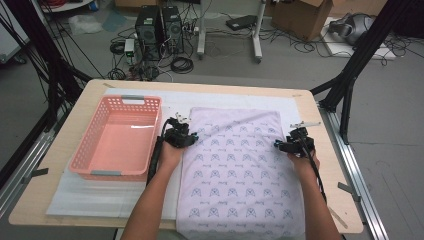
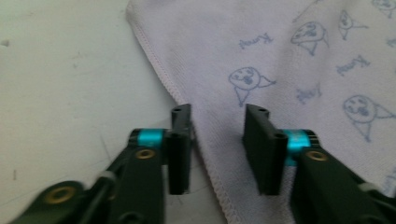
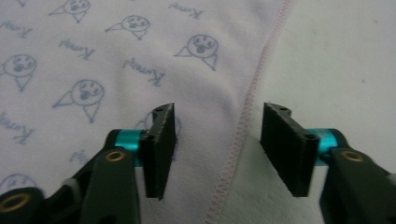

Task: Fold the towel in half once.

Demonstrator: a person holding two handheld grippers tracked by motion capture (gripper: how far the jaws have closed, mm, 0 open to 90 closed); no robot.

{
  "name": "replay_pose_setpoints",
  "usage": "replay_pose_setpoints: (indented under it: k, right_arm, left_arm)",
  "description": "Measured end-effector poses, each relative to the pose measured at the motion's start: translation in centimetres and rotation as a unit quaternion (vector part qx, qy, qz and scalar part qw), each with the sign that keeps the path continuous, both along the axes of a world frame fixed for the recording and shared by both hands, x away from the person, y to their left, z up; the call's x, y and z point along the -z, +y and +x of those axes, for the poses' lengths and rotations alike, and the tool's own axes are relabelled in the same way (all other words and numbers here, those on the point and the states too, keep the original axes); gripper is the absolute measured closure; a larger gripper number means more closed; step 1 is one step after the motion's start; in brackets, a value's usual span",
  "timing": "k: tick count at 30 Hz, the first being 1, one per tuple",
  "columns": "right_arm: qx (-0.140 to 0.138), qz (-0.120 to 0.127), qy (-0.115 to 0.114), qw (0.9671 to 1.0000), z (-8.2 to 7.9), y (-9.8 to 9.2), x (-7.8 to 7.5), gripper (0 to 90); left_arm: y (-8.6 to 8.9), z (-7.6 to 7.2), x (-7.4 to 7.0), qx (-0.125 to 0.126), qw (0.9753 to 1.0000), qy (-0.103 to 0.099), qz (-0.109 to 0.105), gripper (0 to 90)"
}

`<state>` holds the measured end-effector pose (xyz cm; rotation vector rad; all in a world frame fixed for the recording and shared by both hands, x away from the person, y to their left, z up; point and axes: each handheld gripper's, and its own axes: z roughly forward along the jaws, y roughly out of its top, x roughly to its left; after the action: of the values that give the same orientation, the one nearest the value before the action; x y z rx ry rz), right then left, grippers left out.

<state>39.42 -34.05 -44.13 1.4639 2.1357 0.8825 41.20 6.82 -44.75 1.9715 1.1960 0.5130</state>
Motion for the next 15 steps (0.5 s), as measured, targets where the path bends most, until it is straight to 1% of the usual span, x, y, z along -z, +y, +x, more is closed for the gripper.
replay_pose_setpoints:
  k: [1,2,3,4,5,6,7,9,10,11,12,13,14,15]
  right_arm:
    - [-0.004,0.001,0.000,1.0000,0.0,0.1,0.0,59.9]
    - [-0.008,0.004,0.001,1.0000,-0.1,0.2,-0.1,67.4]
    - [-0.009,0.007,0.003,0.9999,-0.1,0.2,-0.1,71.8]
    - [-0.006,0.010,0.002,0.9999,-0.1,0.3,-0.1,75.7]
    - [-0.005,0.013,0.003,0.9999,0.0,0.3,-0.1,83.7]
    - [-0.006,0.016,0.008,0.9998,0.1,0.2,-0.2,84.3]
    - [-0.005,0.014,0.013,0.9998,0.2,0.2,-0.3,85.5]
    - [0.000,-0.005,0.012,0.9999,0.4,0.3,-0.7,86.1]
    - [0.003,0.000,0.005,1.0000,0.4,0.2,-0.9,86.1]
    - [0.008,0.011,-0.004,0.9999,0.4,0.0,-1.1,86.1]
    - [0.010,0.023,-0.011,0.9996,0.4,-0.1,-1.4,86.2]
    - [0.009,0.027,-0.020,0.9994,0.3,-0.2,-1.6,86.2]
    - [0.009,0.028,-0.025,0.9993,0.2,-0.2,-1.8,86.2]
    - [0.009,0.031,-0.028,0.9991,0.0,-0.3,-2.0,86.2]
  left_arm:
    - [0.0,0.0,0.0,-0.002,1.0000,0.004,-0.006,85.3]
    - [0.0,0.0,0.0,-0.010,0.9999,0.006,-0.012,86.6]
    - [-0.1,0.0,0.0,-0.018,0.9997,0.008,-0.016,86.9]
    - [-0.1,0.1,0.0,-0.028,0.9994,0.006,-0.017,87.1]
    - [0.0,0.1,-0.1,-0.041,0.9990,0.002,-0.017,87.2]
    - [0.1,0.1,-0.2,-0.052,0.9984,-0.002,-0.024,87.3]
    - [0.2,0.1,-0.4,-0.059,0.9976,-0.006,-0.035,87.4]
    - [0.4,0.1,-0.9,-0.065,0.9968,-0.020,-0.042,87.4]
    - [0.4,0.1,-1.1,-0.068,0.9964,-0.022,-0.045,87.5]
    - [0.5,0.2,-1.4,-0.071,0.9962,-0.021,-0.047,87.5]
    - [0.6,0.2,-1.7,-0.074,0.9956,-0.026,-0.052,87.5]
    - [0.6,0.2,-2.1,-0.078,0.9945,-0.032,-0.062,87.5]
    - [0.7,0.1,-2.4,-0.085,0.9926,-0.036,-0.080,87.5]
    - [0.8,0.0,-2.6,-0.087,0.9917,-0.037,-0.088,87.5]
